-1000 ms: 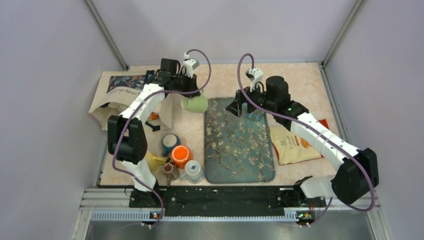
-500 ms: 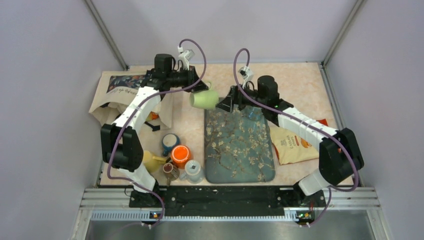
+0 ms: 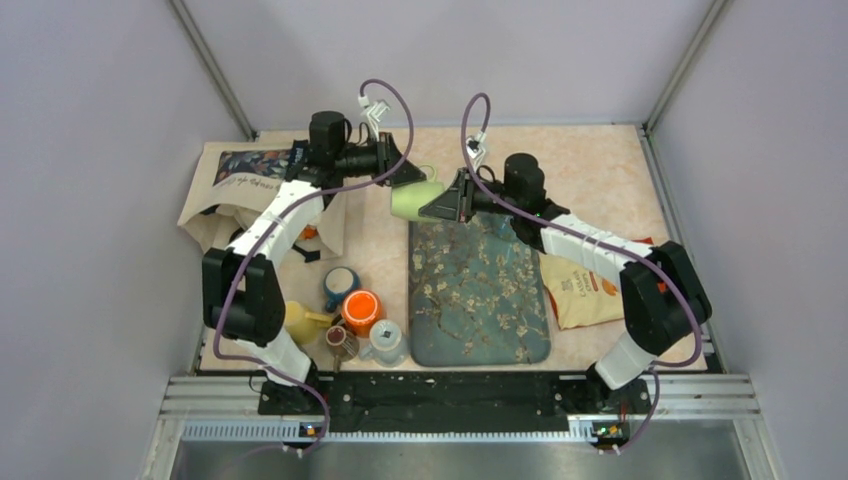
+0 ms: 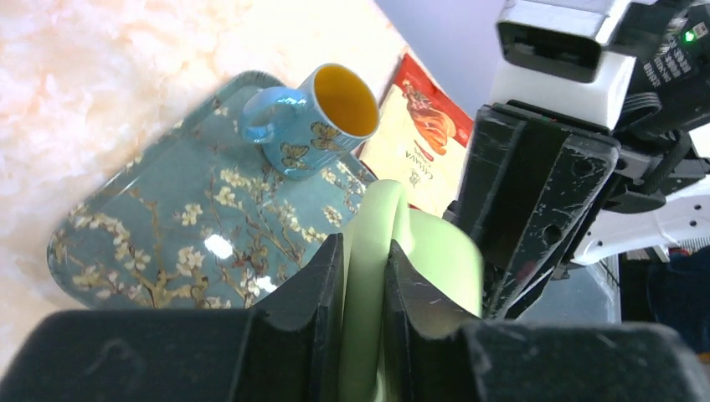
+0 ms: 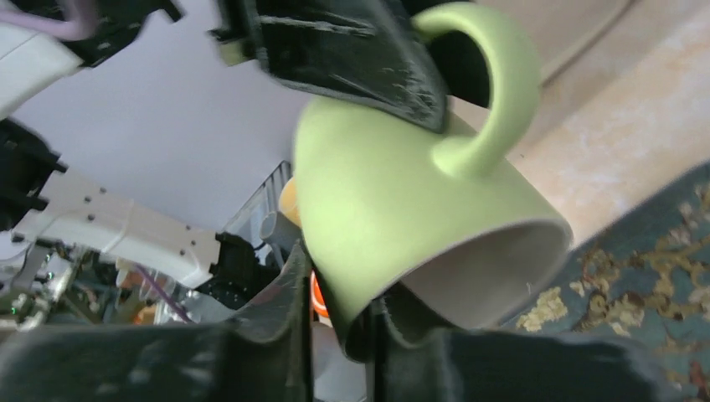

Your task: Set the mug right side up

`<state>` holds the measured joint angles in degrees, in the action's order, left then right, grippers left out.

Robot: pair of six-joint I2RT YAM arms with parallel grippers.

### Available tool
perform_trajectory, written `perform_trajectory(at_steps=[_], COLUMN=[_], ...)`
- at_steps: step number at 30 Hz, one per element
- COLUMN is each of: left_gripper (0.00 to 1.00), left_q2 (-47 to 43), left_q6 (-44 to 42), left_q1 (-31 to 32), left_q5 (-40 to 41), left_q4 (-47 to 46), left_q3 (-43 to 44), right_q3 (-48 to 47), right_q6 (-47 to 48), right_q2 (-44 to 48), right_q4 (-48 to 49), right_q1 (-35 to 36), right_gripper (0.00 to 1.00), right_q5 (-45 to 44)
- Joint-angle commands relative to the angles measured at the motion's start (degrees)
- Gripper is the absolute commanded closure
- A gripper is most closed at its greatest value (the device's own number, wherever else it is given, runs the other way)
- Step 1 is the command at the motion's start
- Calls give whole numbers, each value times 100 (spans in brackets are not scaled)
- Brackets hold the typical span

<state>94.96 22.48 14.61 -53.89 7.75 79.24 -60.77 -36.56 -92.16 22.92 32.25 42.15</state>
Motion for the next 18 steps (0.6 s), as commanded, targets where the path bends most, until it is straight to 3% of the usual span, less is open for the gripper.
perform_trajectory(at_steps=[1,2,6,8,12,18], left_gripper=[100,100,47,33,21,20], left_q2=[-345,-360,-432,-512,-723,-861], left_q6=[330,189,-891,-1545,-2382,-3678], left_q1=[90,82,-35,-94,-238,-310], left_q5=[-242,-170,589,1076,1837,2515], left_q4=[-626,-506,374,744,1066,2056], left_q3=[17,44,257,357,406,605], right_q3=[-344,-403,-830,-1084,-1607,-2967], right_q6=[188,362,1338,1817,2554,3528], right_q2=[98,140,187,106,-265,-1232], right_q4=[703,400,-1443,-2082,-3367,-5291], right_q1=[159,159,160,168,220,392], right_gripper=[100,100,100,100,100,100], right_q5=[-96,-287,-1260,-1602,-2230,-3483])
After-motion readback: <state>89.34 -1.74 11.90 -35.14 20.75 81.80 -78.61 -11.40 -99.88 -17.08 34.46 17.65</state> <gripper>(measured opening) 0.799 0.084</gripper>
